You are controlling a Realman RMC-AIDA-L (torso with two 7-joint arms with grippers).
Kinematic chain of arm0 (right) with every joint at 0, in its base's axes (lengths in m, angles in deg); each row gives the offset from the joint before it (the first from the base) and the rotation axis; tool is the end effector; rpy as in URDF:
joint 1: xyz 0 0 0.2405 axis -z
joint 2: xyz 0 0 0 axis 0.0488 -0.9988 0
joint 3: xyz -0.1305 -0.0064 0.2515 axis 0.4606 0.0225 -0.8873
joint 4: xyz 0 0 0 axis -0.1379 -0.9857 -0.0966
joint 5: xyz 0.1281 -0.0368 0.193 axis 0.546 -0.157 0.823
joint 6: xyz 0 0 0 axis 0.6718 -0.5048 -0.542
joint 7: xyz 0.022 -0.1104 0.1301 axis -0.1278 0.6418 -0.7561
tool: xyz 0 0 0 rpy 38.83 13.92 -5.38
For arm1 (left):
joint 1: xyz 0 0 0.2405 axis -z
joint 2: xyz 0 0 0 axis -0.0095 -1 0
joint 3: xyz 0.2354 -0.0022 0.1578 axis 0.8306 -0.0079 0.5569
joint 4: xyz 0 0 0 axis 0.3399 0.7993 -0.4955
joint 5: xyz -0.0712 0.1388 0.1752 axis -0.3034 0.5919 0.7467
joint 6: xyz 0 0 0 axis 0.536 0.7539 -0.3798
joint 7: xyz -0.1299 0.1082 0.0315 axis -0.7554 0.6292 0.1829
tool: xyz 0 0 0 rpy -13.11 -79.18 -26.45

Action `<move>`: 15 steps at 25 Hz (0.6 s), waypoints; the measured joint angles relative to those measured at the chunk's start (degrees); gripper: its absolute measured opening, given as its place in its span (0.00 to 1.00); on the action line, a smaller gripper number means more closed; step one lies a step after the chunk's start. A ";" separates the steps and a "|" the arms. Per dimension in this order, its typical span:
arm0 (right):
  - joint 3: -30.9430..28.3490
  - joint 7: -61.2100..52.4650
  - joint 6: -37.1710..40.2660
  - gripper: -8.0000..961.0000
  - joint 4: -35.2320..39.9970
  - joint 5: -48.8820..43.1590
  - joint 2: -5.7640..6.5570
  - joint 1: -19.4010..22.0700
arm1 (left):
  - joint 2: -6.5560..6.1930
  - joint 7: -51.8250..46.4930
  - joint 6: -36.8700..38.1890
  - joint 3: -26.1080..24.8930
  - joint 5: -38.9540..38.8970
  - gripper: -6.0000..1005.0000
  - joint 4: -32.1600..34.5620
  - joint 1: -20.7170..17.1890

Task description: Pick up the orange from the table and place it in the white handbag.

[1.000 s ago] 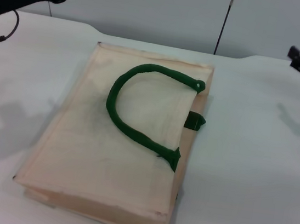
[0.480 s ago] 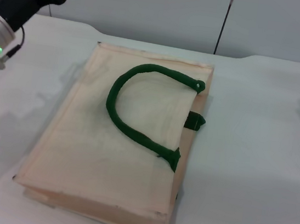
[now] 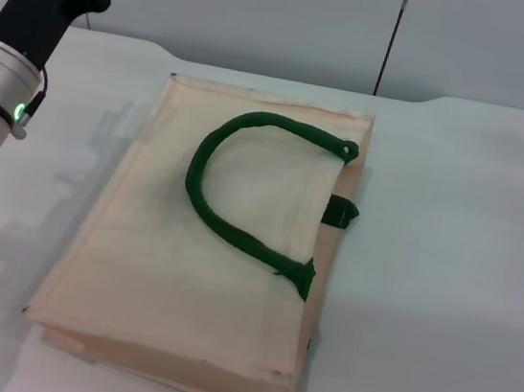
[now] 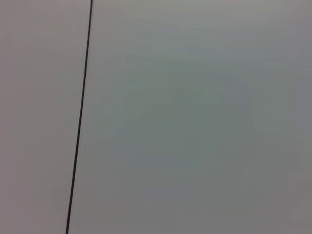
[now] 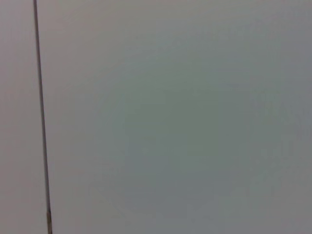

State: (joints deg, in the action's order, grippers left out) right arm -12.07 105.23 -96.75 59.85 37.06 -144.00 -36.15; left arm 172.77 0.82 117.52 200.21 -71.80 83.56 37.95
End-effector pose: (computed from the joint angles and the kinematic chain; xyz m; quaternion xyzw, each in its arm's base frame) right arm 0.3366 0.4593 -0.0146 -0.6986 0.2583 0.3093 0.5912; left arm -0.2962 0.4485 0.0076 -0.6658 -0.1792 -0.4218 0.5889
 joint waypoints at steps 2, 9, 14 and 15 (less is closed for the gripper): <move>0.00 0.07 0.29 0.93 -0.06 0.01 0.00 0.10 | -0.06 -2.04 -0.12 0.06 0.15 0.85 -0.05 -0.25; -0.04 -0.12 0.32 0.93 -0.15 0.05 0.12 0.10 | -0.10 -7.38 -0.10 0.04 0.10 0.85 -0.68 -0.86; -0.07 -0.12 1.05 0.93 -0.36 0.08 0.10 -0.01 | 0.00 -7.13 0.19 0.13 0.03 0.85 -0.32 -1.03; -0.08 -0.12 1.31 0.93 -0.36 0.08 0.09 -0.08 | -0.01 -7.21 0.26 0.15 0.04 0.85 -0.32 -1.08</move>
State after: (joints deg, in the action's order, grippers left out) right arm -12.15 105.11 -95.44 59.48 37.14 -143.91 -36.24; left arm 172.76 -6.39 117.78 200.36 -71.76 83.23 36.86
